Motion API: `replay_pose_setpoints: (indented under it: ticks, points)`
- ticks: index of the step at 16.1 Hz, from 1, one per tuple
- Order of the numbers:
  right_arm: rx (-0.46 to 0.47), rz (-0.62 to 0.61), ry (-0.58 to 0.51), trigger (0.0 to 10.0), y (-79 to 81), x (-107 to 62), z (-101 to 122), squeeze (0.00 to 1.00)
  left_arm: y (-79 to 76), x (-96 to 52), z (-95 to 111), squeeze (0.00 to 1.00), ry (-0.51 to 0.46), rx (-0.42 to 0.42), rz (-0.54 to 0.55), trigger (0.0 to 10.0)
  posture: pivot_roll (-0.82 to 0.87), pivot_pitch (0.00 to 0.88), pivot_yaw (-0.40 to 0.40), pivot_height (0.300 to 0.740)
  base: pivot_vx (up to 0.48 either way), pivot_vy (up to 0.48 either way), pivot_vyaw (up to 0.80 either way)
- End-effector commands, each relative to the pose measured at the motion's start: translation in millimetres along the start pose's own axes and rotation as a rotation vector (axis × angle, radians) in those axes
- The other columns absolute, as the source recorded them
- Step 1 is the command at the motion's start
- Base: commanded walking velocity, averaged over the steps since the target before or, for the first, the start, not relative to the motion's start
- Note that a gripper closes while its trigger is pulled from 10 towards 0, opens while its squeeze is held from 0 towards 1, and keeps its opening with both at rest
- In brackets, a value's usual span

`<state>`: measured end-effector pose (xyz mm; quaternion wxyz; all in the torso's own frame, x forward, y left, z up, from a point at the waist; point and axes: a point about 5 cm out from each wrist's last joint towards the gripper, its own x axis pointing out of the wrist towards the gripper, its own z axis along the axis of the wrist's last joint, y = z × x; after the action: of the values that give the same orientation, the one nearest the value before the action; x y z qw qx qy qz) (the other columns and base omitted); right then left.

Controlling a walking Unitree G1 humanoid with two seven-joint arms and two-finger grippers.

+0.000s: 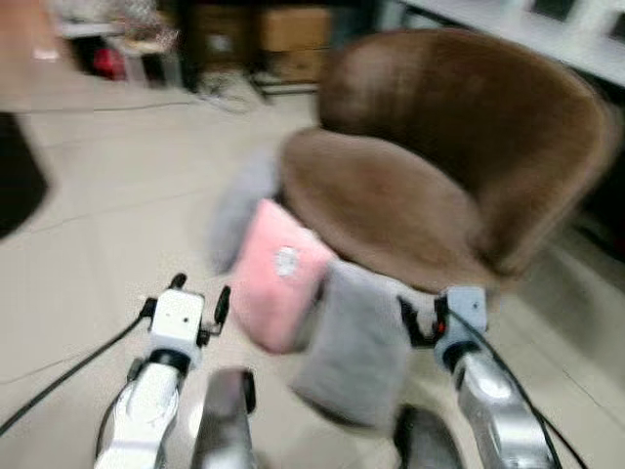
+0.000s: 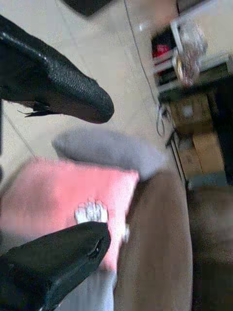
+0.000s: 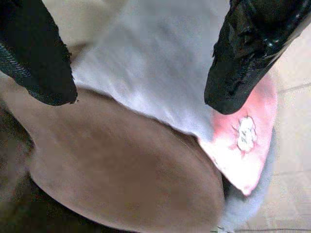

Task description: Move the pillow to the sofa from floor

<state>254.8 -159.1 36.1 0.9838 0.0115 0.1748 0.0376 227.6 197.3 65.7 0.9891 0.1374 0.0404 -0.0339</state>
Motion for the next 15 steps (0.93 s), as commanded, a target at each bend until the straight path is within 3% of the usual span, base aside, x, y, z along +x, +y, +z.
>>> replay_pose_setpoints:
  ticks: [1,10,15]
  points:
    - [-0.02,-0.026,-0.01,10.0,-4.6,0.5,1.4,0.0,-3.8,2.3,4.0,0.0,-0.019,0.001,-0.019,10.0,0.06,0.0,-0.093,0.545,0.412,0.0,0.0]
    - [0.012,-0.056,-0.01,10.0,-9.8,0.0,1.5,0.0,-4.8,5.5,3.9,0.0,-0.016,0.002,-0.034,10.0,0.04,0.0,-0.083,0.545,0.376,0.0,0.0]
    - [0.016,-0.02,-0.016,10.0,-5.3,2.1,3.6,0.0,-7.0,7.1,3.4,0.0,-0.015,0.023,-0.051,10.0,0.04,0.0,-0.082,0.515,0.0,0.0,0.0]
